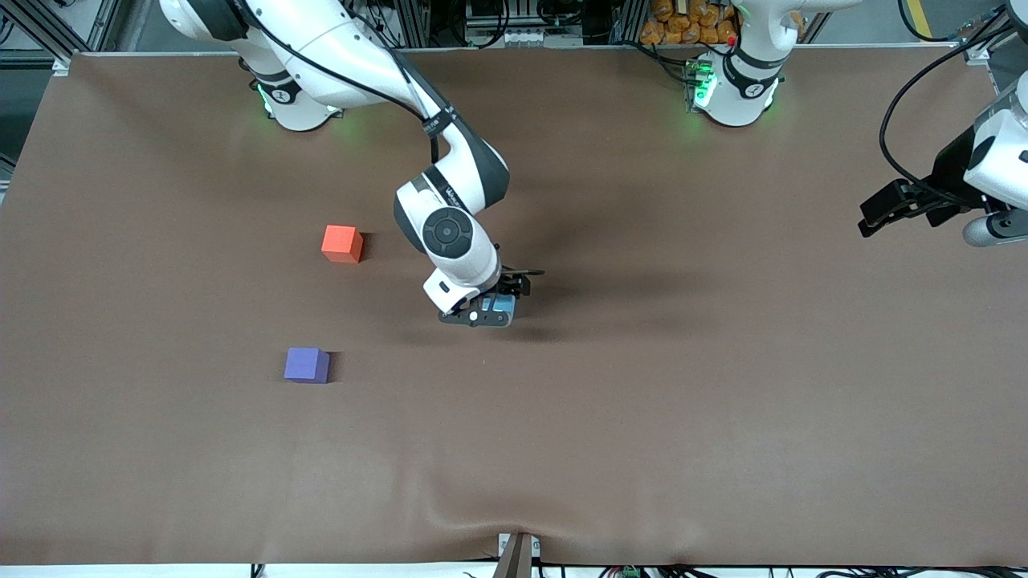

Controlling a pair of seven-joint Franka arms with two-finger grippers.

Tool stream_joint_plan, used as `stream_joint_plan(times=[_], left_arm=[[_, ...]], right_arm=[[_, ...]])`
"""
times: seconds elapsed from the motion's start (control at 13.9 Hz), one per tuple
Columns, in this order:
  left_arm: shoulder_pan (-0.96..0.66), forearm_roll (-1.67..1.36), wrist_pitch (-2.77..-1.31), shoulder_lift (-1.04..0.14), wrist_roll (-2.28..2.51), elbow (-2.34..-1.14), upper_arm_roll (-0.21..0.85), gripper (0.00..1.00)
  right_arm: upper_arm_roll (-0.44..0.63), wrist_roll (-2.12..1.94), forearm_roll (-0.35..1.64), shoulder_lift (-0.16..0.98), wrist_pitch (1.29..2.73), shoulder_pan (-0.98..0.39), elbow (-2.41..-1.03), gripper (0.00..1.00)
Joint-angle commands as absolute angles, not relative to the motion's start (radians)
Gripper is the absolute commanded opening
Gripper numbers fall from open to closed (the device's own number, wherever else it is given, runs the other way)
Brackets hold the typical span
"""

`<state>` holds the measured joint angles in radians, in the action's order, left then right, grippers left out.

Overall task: Place blue block between orange and purple blocks
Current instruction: 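Lower the right gripper and close it on the light-blue cube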

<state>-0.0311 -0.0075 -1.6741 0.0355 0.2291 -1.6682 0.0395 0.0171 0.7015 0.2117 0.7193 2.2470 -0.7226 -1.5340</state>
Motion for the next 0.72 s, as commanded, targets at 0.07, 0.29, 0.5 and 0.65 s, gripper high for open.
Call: stream_joint_plan(times=[0.07,0.29,0.5,0.65], left_arm=[[-0.025,-0.026,-1.692,0.064,0.198,-1.703,0.041,1.00],[-0.026,-0.026,-1.692,0.061,0.195,-1.700,0.041,1.00],[-0.026,-0.026,-1.692,0.061,0.190,-1.700,0.046,1.00],[-0.026,-0.026,-1.689,0.064,0.167,-1.701,0.045,1.00]], right_arm=[[0.028,0.796,0.163,0.773,2.246,-0.765,-1.471,1.00],[0.028,0.799,0.115,0.793,2.255,-0.761,-1.471,1.00],[0.031,0.799,0.092,0.802,2.296,-0.750,-1.471,1.00],[0.032,0.799,0.092,0.802,2.298,-0.750,-1.471,1.00]])
